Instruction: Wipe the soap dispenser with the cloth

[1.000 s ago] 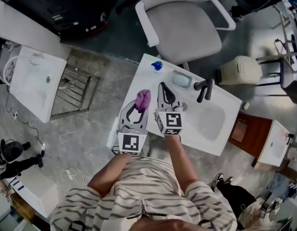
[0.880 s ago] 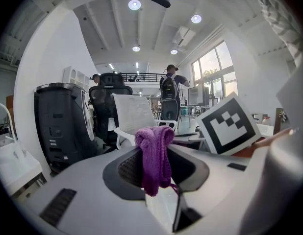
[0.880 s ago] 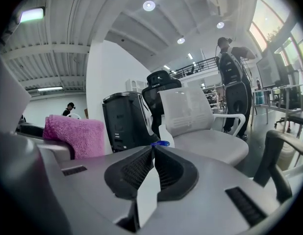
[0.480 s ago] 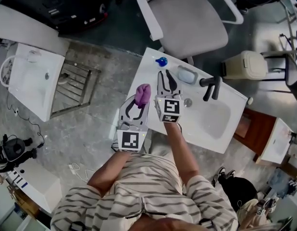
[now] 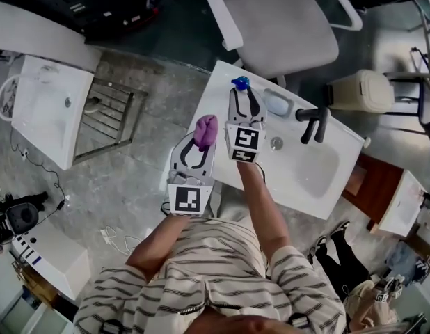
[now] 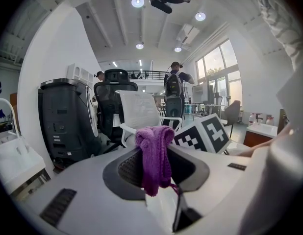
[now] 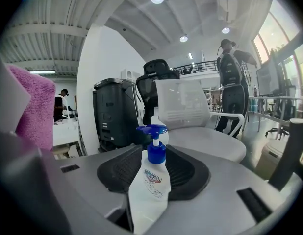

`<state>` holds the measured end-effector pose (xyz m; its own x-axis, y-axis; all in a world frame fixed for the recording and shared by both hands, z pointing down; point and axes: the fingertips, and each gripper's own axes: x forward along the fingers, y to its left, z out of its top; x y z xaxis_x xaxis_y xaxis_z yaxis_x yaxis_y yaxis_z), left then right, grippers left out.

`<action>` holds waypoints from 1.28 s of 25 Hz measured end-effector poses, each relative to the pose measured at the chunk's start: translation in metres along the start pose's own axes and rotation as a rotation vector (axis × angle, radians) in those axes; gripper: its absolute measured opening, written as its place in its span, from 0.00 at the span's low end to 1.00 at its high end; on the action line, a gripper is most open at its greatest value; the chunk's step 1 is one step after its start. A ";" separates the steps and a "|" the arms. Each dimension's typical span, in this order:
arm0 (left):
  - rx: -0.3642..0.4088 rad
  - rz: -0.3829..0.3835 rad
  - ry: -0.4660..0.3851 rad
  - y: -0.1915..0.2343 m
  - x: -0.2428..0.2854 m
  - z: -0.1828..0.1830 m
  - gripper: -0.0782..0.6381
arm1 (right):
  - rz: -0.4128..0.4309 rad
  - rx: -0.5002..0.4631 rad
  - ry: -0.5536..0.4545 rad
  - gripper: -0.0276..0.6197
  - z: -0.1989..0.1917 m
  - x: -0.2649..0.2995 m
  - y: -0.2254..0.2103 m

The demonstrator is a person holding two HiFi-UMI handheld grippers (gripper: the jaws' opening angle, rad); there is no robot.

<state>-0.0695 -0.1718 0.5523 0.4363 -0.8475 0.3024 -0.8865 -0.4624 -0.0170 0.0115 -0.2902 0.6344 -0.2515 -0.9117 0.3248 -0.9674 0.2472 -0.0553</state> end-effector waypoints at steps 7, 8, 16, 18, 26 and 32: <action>0.011 -0.010 0.007 0.001 -0.001 -0.005 0.27 | -0.046 -0.022 -0.009 0.27 0.000 0.014 -0.002; 0.010 -0.011 0.010 0.000 -0.001 -0.006 0.27 | -0.049 -0.024 -0.013 0.26 0.000 0.015 -0.002; 0.009 -0.011 0.010 0.003 0.002 -0.008 0.27 | -0.046 -0.027 -0.018 0.23 0.001 0.015 -0.006; 0.003 -0.005 0.013 0.004 0.002 -0.007 0.27 | -0.038 -0.019 -0.009 0.23 0.001 0.014 -0.007; 0.001 -0.009 0.008 0.004 -0.007 -0.005 0.27 | 0.000 -0.021 0.002 0.24 0.007 0.000 -0.001; -0.001 0.001 0.004 0.000 -0.019 0.002 0.27 | 0.054 -0.026 -0.004 0.24 0.023 -0.023 0.007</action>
<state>-0.0777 -0.1566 0.5452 0.4346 -0.8471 0.3059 -0.8872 -0.4611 -0.0163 0.0095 -0.2752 0.6048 -0.3038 -0.8980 0.3182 -0.9512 0.3048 -0.0479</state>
